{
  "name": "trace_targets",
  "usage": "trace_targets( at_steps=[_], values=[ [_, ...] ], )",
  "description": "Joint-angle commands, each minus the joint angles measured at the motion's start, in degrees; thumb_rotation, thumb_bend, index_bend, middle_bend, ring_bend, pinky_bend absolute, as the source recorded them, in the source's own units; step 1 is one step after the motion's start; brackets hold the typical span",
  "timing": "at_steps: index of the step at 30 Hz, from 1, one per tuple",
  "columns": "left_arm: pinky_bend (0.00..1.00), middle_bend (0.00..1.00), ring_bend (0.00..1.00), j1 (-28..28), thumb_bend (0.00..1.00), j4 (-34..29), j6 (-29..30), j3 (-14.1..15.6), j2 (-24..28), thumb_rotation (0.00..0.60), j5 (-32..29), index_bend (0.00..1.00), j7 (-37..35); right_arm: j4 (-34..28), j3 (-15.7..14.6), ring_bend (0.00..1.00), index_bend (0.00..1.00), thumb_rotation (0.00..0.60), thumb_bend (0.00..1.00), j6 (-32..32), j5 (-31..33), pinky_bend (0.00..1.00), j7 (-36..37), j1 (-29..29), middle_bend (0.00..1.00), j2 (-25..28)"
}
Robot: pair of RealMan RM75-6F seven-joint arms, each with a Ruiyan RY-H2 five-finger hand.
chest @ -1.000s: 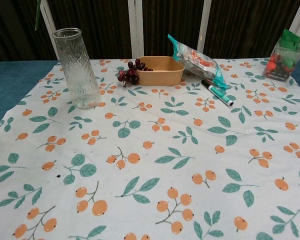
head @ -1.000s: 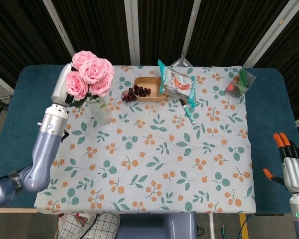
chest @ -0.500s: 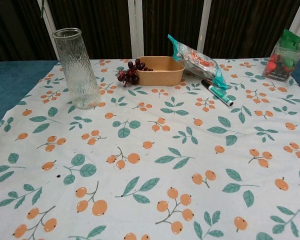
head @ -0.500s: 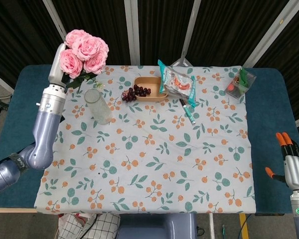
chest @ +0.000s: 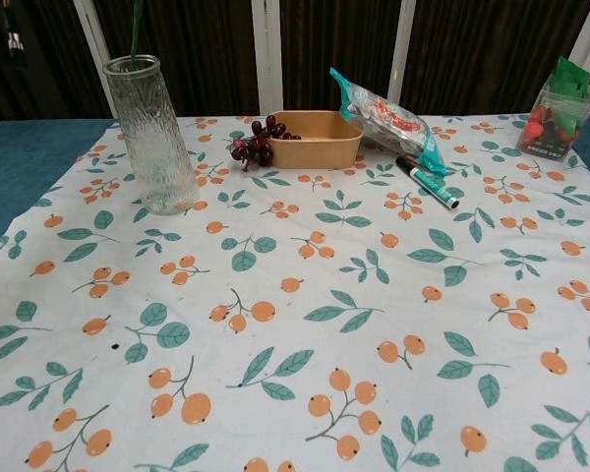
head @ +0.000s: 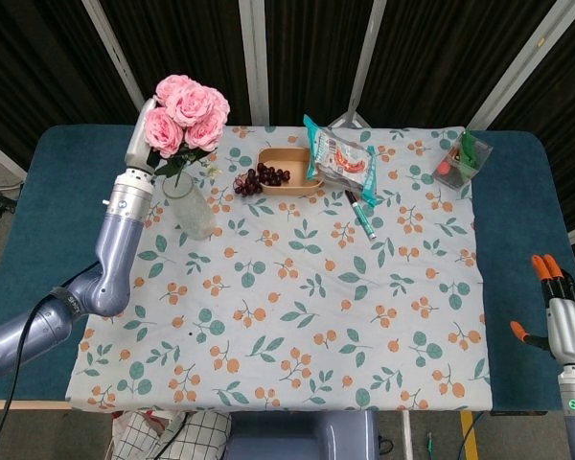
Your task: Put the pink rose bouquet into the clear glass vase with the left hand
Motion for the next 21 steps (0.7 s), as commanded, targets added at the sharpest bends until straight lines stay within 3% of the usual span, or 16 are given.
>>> trace_targets(
  at_steps=[1, 9, 15, 21],
  values=[
    [0.4, 0.47, 0.39, -0.62, 0.46, 1.99, 0.11, 0.77, -1.47, 0.6, 0.57, 0.55, -2.53, 0.06, -0.05, 0.06, 0.0, 0.6, 0.24, 0.14, -0.13, 0.15, 0.28, -0.11, 0.02, 0.08],
    [0.37, 0.41, 0.31, -0.79, 0.45, 5.02, -0.6, 3.34, -2.96, 0.6, 2.88, 0.54, -6.97, -0.14, -0.08, 0.06, 0.0, 0.6, 0.24, 0.82, -0.6, 0.15, 0.83, -0.36, 0.02, 0.39],
    [0.34, 0.35, 0.26, 1.09, 0.42, 4.22, -3.24, 6.48, -0.45, 0.6, 4.69, 0.53, -8.77, -0.74, -0.19, 0.06, 0.0, 0.6, 0.24, 1.17, -0.67, 0.15, 0.38, -0.57, 0.02, 0.6],
    [0.21, 0.24, 0.09, 3.32, 0.33, 1.33, -7.44, 9.09, 3.91, 0.6, 5.52, 0.42, -10.36, -1.98, -0.1, 0.06, 0.0, 0.6, 0.24, 2.37, -0.86, 0.15, -0.22, -1.03, 0.02, 0.92]
  ],
)
